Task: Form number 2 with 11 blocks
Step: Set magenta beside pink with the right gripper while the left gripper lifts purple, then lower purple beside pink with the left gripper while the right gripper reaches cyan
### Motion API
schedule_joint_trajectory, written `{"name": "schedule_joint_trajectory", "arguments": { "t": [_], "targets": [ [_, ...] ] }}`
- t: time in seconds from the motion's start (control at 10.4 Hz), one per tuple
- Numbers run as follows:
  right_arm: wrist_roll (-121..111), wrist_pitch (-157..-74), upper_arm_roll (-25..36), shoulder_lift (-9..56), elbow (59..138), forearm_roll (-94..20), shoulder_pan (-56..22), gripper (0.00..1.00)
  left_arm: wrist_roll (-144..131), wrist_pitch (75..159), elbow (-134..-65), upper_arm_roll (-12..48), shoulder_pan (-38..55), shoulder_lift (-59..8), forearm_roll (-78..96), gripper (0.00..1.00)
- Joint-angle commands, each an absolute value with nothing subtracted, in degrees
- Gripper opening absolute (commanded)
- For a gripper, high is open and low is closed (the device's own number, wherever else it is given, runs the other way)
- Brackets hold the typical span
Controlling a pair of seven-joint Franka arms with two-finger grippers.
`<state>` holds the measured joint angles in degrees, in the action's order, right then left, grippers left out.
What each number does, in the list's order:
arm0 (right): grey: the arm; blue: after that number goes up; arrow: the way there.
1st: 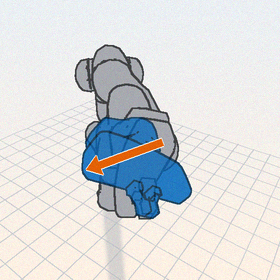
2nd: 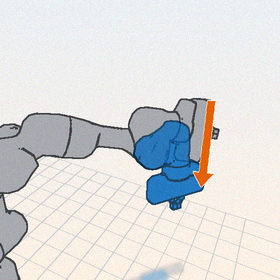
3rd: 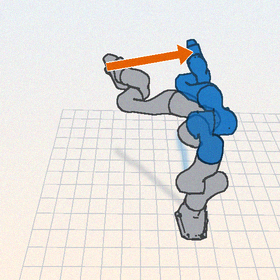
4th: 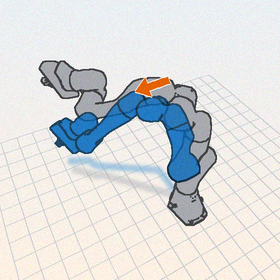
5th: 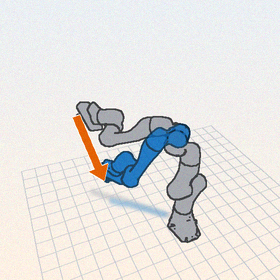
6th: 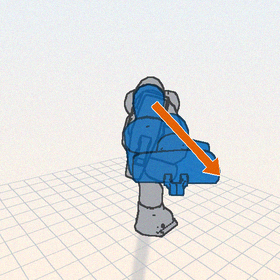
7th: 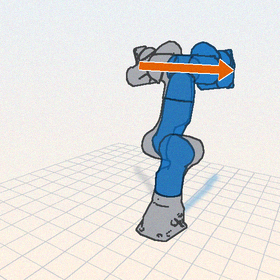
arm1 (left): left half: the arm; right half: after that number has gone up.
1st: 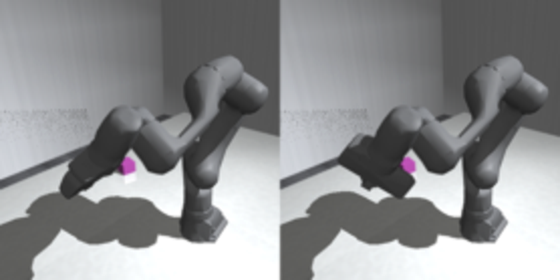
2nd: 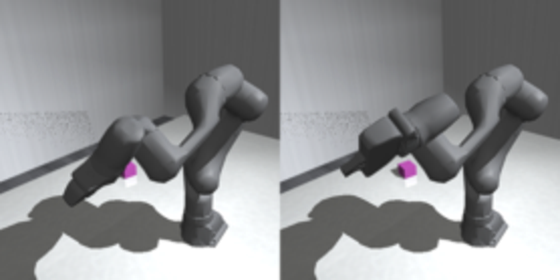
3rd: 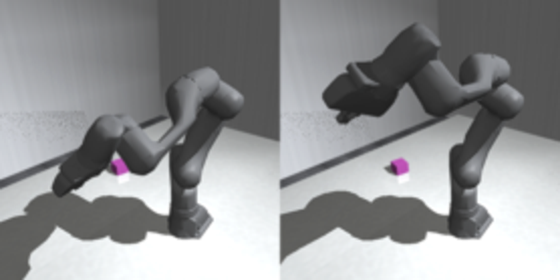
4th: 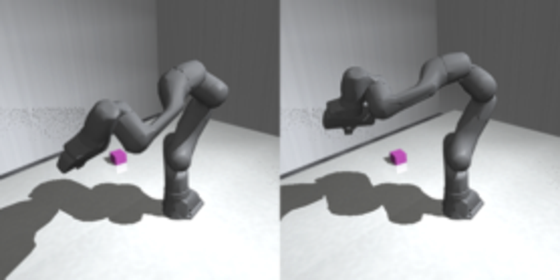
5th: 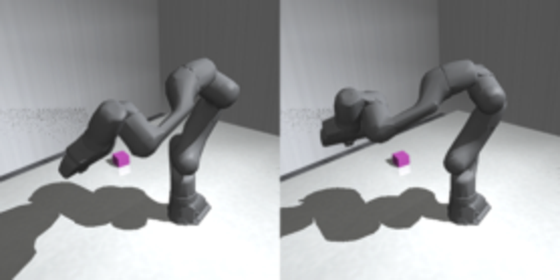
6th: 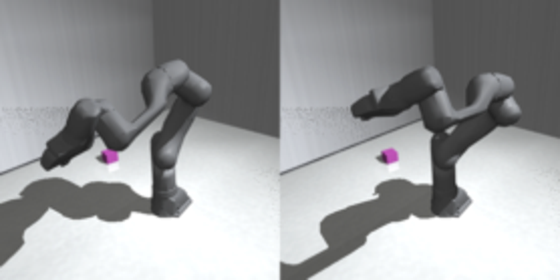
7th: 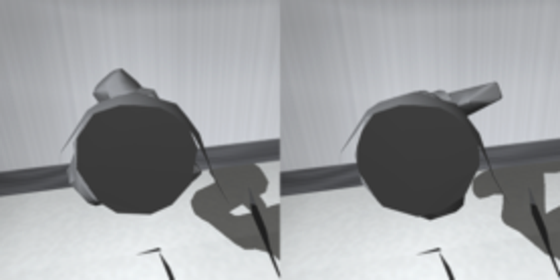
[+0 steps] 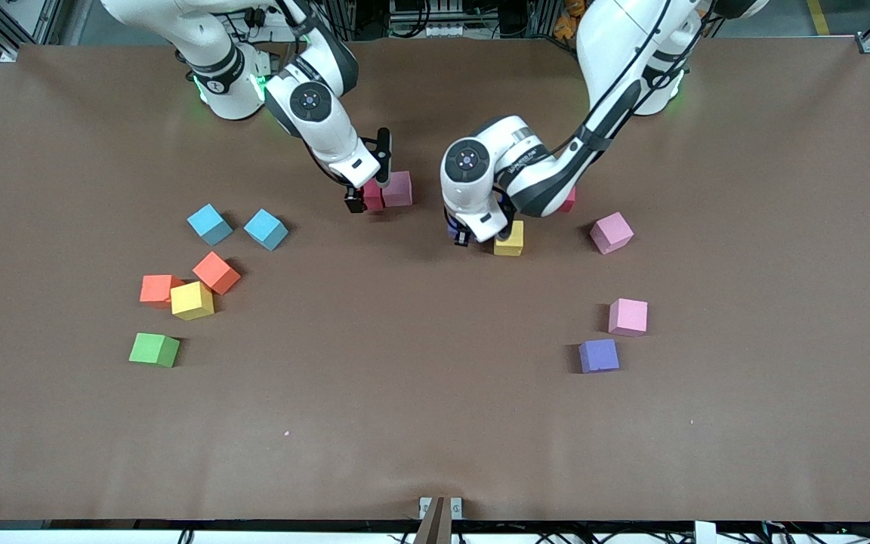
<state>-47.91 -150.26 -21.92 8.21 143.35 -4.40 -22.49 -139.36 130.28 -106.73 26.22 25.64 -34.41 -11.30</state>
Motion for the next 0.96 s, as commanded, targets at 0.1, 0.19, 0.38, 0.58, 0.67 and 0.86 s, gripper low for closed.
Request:
{"name": "schedule_joint_trajectory", "arguments": {
  "t": [0.1,0.19,0.38,0.58,0.67,0.86],
  "targets": [
    [-55.95,-143.98,-22.24,0.45,144.49,-3.96,-13.58,1.00,-151.14,132.35,-110.30,28.39,26.19,-31.99,-10.28,0.25],
    [-58.86,-141.96,-22.15,-0.52,144.49,-3.96,-8.31,1.00,-156.04,133.58,-110.48,28.39,27.06,-31.99,-10.81,0.25],
    [-63.88,-141.86,-21.97,-1.66,144.40,-3.96,-1.09,1.00,-160.56,134.82,-110.57,28.39,29.26,-32.34,-11.16,0.25],
    [-63.29,-139.93,-21.89,-2.37,145.01,-4.74,5.24,1.00,-163.20,136.14,-110.57,28.30,32.15,-32.96,-11.16,0.25],
    [-62.24,-138.36,-21.88,-3.16,145.11,-5.53,6.75,1.00,-164.08,136.40,-110.48,28.30,32.86,-33.48,-11.16,0.25],
    [-52.61,-133.35,-21.97,-5.35,145.02,-5.71,8.09,1.00,-165.31,137.28,-110.48,28.21,33.92,-34.45,-11.16,0.27]
  ]
}}
